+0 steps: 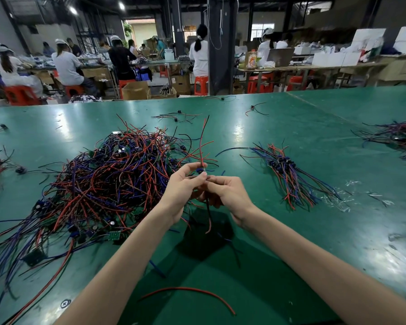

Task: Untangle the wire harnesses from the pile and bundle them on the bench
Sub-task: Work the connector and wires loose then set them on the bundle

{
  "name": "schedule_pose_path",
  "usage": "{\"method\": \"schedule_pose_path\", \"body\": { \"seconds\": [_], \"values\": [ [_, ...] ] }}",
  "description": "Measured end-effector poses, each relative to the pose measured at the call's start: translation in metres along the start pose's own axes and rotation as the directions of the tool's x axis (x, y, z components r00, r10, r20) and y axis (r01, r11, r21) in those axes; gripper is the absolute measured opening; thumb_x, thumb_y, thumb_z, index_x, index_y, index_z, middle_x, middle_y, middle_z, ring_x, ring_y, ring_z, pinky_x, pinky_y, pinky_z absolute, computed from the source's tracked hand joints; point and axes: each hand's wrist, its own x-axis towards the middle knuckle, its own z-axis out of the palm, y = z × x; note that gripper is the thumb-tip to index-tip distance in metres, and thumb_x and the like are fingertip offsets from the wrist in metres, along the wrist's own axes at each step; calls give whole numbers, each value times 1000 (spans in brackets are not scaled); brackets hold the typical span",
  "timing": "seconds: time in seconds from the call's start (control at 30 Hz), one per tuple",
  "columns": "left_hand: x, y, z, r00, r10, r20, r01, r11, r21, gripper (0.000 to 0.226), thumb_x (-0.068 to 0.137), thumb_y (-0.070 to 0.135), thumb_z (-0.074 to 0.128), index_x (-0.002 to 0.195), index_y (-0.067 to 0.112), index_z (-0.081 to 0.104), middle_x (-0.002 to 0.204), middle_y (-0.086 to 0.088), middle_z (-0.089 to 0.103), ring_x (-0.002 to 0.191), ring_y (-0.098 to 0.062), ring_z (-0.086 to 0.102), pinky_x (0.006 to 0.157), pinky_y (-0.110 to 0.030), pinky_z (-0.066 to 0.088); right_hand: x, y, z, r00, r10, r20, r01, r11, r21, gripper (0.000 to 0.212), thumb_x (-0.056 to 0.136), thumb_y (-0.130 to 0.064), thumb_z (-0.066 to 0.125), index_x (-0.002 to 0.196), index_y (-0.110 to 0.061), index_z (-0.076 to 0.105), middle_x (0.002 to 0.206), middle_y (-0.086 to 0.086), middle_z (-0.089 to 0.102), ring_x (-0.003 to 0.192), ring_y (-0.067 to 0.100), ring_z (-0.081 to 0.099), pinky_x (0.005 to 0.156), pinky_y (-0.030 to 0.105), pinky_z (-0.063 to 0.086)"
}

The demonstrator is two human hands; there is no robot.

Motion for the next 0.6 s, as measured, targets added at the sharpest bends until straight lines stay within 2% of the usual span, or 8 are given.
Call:
{"method": "schedule_pose_path", "body": {
  "seconds": [0.07, 0.2, 0.27, 0.37, 0.43, 0.53, 0.6],
  "values": [
    [-1, 0, -2, 1000, 23, 14, -22, 999, -35, 23, 92, 1, 56, 115, 6, 58, 90, -15, 69, 74, -20, 64, 70, -28, 54, 1, 1, -1, 1000, 9, 4, -9, 999, -33, 17, 90, -14, 62, 78, -6, 71, 53, 2, 63, 40, 4, 45, 40, 15, 28],
    [1, 2, -5, 991, 119, -52, -122, 991, -62, 24, 91, -5, 54, 114, 3, 55, 83, -13, 68, 65, -13, 65, 68, -23, 56, 2, 4, -2, 998, 22, 55, -14, 989, -145, 11, 86, -9, 67, 87, 1, 72, 57, 2, 64, 39, -1, 46, 42, 10, 33],
    [2, 4, -7, 985, 143, -94, -153, 982, -110, 24, 91, -7, 53, 114, 2, 54, 82, -14, 66, 61, -11, 66, 67, -24, 56, 3, 5, -4, 997, 13, 73, 3, 977, -212, 8, 85, -6, 68, 83, 0, 71, 57, 1, 64, 39, -2, 46, 45, 8, 35],
    [4, 11, -13, 975, 162, -154, -187, 969, -159, 24, 92, -6, 53, 114, 2, 53, 83, -15, 66, 60, -12, 67, 64, -25, 59, 5, 7, -4, 996, 9, 94, 26, 931, -365, 10, 83, -11, 71, 74, -7, 72, 64, 9, 67, 49, 3, 47, 54, 16, 39],
    [5, 16, -19, 966, 174, -192, -210, 960, -186, 24, 92, -6, 53, 115, 1, 52, 81, -15, 67, 60, -14, 67, 62, -27, 59, 5, 9, -6, 993, -13, 115, 66, 881, -469, 15, 82, -15, 72, 68, -8, 72, 65, 12, 68, 50, 5, 47, 53, 19, 39],
    [9, 21, -28, 957, 176, -232, -225, 953, -202, 27, 92, -4, 52, 120, -3, 52, 84, -16, 67, 62, -18, 65, 62, -27, 59, 6, 12, -7, 986, -82, 146, 152, 800, -581, 12, 80, -17, 74, 75, -5, 75, 70, 12, 71, 57, 7, 51, 60, 23, 44],
    [10, 21, -32, 953, 173, -248, -223, 956, -192, 29, 93, -3, 53, 122, -4, 51, 86, -17, 66, 60, -18, 64, 63, -27, 59, 6, 13, -6, 978, -120, 172, 201, 768, -608, 7, 80, -11, 73, 83, -5, 76, 76, 11, 73, 66, 11, 60, 72, 28, 52]
  ]
}}
